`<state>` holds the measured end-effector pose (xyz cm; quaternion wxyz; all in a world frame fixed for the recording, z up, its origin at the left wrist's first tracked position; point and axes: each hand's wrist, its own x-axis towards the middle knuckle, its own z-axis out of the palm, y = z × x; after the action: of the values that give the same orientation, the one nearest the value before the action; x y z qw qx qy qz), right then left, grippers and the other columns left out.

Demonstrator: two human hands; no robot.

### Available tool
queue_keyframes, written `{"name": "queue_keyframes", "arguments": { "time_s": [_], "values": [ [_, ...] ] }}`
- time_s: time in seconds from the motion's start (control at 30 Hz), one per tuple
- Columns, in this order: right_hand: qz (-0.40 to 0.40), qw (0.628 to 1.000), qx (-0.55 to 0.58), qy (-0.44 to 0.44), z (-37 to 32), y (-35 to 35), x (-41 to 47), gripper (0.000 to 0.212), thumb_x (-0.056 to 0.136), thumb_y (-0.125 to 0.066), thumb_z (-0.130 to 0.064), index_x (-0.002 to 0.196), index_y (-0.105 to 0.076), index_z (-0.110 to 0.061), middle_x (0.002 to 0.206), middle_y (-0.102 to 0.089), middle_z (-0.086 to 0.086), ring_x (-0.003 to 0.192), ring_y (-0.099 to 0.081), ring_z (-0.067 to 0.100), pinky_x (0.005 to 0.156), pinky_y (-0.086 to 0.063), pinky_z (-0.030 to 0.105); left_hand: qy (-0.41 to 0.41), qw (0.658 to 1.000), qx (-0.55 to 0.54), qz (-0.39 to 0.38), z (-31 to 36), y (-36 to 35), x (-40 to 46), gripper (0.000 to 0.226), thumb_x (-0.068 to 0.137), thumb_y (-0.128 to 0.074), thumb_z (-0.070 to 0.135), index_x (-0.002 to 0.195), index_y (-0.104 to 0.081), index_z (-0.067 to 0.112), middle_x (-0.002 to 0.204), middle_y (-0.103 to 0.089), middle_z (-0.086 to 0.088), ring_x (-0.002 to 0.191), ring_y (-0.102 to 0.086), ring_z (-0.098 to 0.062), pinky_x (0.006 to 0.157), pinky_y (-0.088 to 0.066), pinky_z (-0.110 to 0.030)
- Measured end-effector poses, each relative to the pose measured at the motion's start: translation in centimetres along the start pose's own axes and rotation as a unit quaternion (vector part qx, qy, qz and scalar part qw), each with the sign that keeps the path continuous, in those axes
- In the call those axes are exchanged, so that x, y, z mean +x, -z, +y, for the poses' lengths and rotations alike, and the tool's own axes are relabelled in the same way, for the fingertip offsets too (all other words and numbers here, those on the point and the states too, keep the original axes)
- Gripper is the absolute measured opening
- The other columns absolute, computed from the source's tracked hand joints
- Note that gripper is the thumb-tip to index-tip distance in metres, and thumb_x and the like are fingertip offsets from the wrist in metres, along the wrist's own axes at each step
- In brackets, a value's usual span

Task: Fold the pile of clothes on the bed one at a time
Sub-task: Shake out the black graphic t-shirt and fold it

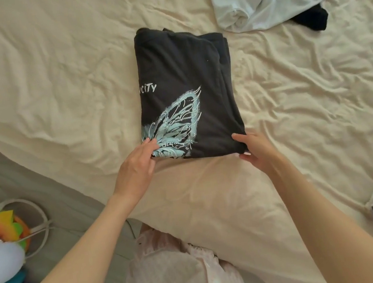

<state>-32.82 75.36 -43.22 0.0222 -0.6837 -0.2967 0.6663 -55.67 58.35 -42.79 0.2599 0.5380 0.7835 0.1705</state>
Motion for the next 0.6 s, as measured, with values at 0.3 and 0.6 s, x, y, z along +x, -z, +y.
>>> {"name": "queue_keyframes", "arguments": {
  "time_s": [0.3, 0.6],
  "values": [
    [-0.018, 0.984, 0.036, -0.175, 5.1, 4.5, -9.6, 0.012, 0.081, -0.07, -0.005, 0.091, -0.062, -0.003, 0.091, -0.065, 0.011, 0.07, -0.064, 0.019, 0.053, -0.053, 0.025, 0.164, 0.957, -0.126, -0.205, 2.5, 3.3, -6.9, 0.019, 0.088, -0.056, 0.009, 0.103, -0.065, 0.015, 0.083, -0.065, -0.004, 0.078, -0.06, -0.023, 0.067, -0.036, -0.023],
    [0.011, 0.993, 0.113, -0.022, -2.8, 2.0, -8.0, 0.007, 0.09, -0.058, -0.011, 0.086, -0.056, -0.005, 0.072, -0.059, 0.011, 0.042, -0.057, 0.015, 0.04, -0.042, 0.019, 0.18, 0.951, -0.244, 0.061, 2.9, 5.2, -0.1, 0.007, 0.092, -0.054, 0.016, 0.087, -0.059, 0.018, 0.074, -0.061, 0.008, 0.062, -0.053, 0.008, 0.058, -0.038, -0.006]
  ]
}}
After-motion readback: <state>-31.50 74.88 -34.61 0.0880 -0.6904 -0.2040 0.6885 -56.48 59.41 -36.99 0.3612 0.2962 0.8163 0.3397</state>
